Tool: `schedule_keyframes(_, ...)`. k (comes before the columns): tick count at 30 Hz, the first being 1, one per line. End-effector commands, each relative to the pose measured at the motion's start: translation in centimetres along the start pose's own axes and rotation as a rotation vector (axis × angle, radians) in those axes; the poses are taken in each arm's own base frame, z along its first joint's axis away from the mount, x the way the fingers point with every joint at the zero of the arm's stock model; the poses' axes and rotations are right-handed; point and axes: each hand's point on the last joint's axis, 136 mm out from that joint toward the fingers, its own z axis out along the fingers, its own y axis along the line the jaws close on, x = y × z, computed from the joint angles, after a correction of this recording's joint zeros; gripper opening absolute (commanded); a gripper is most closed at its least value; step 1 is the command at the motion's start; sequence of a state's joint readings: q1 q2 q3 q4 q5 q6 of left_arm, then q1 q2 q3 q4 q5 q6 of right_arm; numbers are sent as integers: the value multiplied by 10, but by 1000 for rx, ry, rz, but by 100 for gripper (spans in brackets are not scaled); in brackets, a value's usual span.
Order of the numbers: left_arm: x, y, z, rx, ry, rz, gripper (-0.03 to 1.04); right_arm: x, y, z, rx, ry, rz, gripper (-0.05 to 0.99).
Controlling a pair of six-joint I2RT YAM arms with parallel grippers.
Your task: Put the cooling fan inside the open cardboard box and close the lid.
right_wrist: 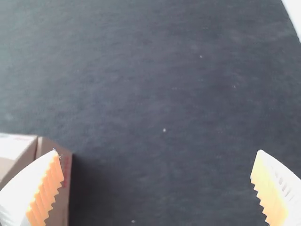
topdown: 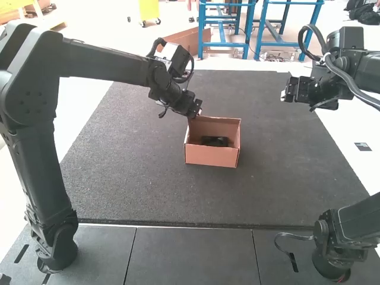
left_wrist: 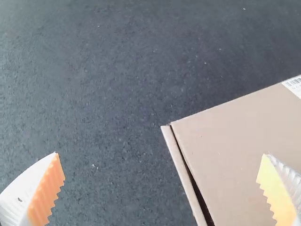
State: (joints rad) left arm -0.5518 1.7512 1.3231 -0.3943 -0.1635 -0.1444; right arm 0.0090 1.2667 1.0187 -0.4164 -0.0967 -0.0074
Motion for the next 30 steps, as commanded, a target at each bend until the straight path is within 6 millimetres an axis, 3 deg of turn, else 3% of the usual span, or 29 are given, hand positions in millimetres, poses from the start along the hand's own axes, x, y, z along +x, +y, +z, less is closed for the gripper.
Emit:
schedule_keyframes(1,4,-7,-1,27,-8,-23,97,2,3,0,-28,4,16,92)
schedule_keyframes(12,35,-9,24,24,14,-12,97,17,8,2,-58,61,22,92)
schedule_keyframes(23,71,-9,54,14,89,-3,97,18,9,0,-63,71,20,92)
schedule_keyframes(27,57,-8,47,15,59,-17,97,17,8,-1,-60,66,21,92)
schedule_keyframes(30,11,-3,12,19,-36,-42,97,14,8,-2,-52,56,86,92)
